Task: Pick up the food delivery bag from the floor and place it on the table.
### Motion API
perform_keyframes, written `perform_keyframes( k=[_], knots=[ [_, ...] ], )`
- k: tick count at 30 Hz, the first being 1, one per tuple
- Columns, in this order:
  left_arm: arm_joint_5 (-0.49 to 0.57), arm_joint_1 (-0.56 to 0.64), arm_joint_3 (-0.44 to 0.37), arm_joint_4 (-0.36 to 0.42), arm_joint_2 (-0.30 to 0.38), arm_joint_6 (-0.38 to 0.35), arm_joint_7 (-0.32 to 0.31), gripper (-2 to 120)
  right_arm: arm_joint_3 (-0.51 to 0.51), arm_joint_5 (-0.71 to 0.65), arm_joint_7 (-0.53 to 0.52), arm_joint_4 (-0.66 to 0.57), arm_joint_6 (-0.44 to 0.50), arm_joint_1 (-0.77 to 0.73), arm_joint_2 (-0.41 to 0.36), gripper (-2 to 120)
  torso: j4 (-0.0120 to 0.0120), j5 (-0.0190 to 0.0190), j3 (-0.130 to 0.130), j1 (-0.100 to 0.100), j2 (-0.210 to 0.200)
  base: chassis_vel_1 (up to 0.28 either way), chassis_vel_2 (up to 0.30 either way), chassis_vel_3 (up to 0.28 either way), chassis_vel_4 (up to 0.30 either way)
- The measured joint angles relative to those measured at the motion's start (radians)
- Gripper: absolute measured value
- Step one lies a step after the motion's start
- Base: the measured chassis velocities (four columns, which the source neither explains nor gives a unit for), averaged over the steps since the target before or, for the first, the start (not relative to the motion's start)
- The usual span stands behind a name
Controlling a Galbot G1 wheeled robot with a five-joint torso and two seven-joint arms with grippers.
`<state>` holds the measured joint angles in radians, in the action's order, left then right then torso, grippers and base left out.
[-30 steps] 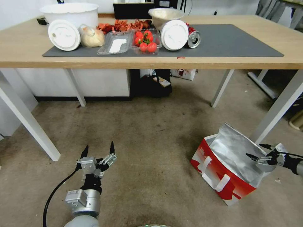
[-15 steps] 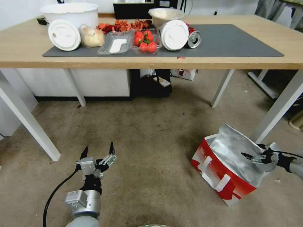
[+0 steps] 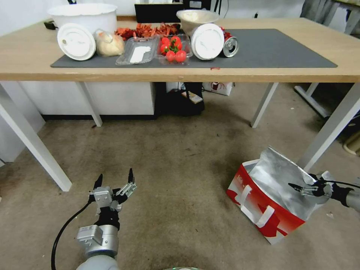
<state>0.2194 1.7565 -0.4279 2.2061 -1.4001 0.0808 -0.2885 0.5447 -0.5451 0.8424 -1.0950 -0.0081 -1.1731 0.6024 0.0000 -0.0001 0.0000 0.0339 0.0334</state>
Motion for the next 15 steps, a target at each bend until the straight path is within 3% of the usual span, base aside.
perform_keyframes(
  k=[7, 15],
  knots=[
    [0.003, -0.008, 0.000, -0.001, 0.005, 0.000, -0.004, 100, 0.004, -0.018, 0.002, -0.009, -0.007, -0.023, -0.016, 43, -0.0001, 0.0001, 0.000, 0.000, 0.000, 0.000, 0.000, 0.000, 0.000],
    [0.005, -0.007, -0.003, -0.002, 0.007, 0.009, -0.010, 100, 0.004, -0.043, -0.012, -0.019, -0.013, -0.030, -0.022, 21, 0.0000, 0.0001, 0.000, 0.000, 0.000, 0.000, 0.000, 0.000, 0.000]
  ],
)
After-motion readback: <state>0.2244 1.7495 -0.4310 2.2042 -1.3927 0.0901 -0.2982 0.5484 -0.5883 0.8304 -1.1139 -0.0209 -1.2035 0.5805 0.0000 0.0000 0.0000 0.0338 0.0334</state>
